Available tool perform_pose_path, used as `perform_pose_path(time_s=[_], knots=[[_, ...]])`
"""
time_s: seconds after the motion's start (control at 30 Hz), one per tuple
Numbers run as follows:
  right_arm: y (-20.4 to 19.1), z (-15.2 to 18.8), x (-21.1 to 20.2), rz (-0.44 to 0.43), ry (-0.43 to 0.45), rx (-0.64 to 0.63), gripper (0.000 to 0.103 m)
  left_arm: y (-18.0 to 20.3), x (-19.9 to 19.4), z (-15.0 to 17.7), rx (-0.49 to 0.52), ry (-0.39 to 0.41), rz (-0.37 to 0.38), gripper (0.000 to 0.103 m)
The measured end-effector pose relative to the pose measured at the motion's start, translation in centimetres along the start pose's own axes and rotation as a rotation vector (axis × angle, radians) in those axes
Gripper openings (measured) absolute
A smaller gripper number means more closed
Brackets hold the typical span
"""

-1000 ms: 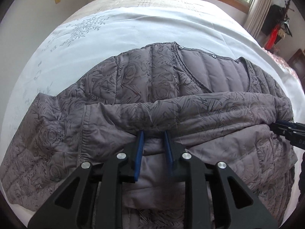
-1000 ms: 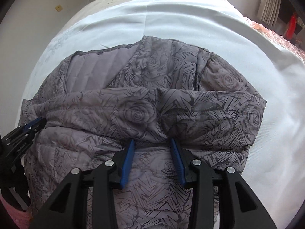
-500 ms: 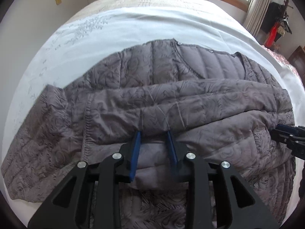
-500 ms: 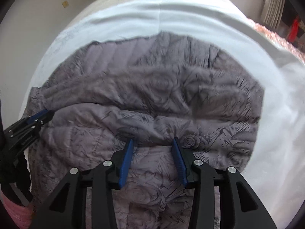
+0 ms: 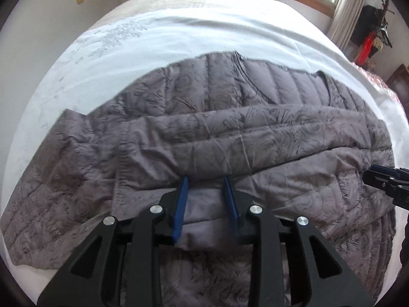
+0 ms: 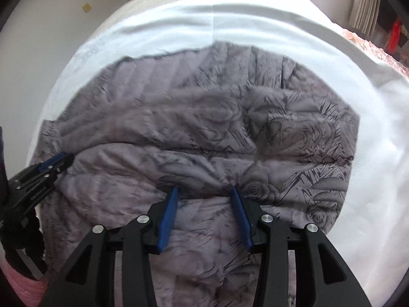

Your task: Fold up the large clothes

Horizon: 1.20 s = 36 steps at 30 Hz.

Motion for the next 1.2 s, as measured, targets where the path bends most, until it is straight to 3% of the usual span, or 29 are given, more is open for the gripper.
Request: perform_pose_path(time_s=[0.1,0.23,0.47,0.6,0.9,1.03,1.2], knots=[[-1.5,0.0,-1.9,0.028,0.044,-0.059,0.056,-0.8,-2.1,0.2,0.007,0.032,-0.037,0.04],[-3.8,0.7,-3.1,-0.001,0.047,-0.102,0.056,-2.7,-4.6,1.2,-0.01,0.052,-0.054,0.051],[-6.1,1.2,-3.3,-0.024,0.038,-0.14,0.057,-11.7,-7.5,6.0,-0.118,0.021,-0.209,0.064],[-7.0,1.4,-2.4,-0.033,0.017,-0.145,0.057,-19.4,-8.8,10.8,-0.269,-0.041,-0.282,0.064],[-7.5,1.8,-1.5,-0.023,-0.003,-0.147,0.057,-34.8,-12.8,21.8,-0.618,-0.121,-0.479,0.074],[-7.6,1.8,-1.5,-0.014,-0.004,-0.15,0.057,-38.9,-12.7,25.4,-0.769,-0.138,-0.463,0.075],[-7.0,1.8,-1.1,0.003,-0.01,-0.144,0.057,-40.8,-10.8,26.7,-0.858,-0.145,-0.41,0.079]])
Point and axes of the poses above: each gripper's, at about its wrist camera, not at the fingertips, and x roughly the way its jaws point, y to its right, z to its underside, the point moved 8 cm from there along x, roughly the way its jaws point, and after that the axes turned 8 degrees about x, right-handed, at the moved point
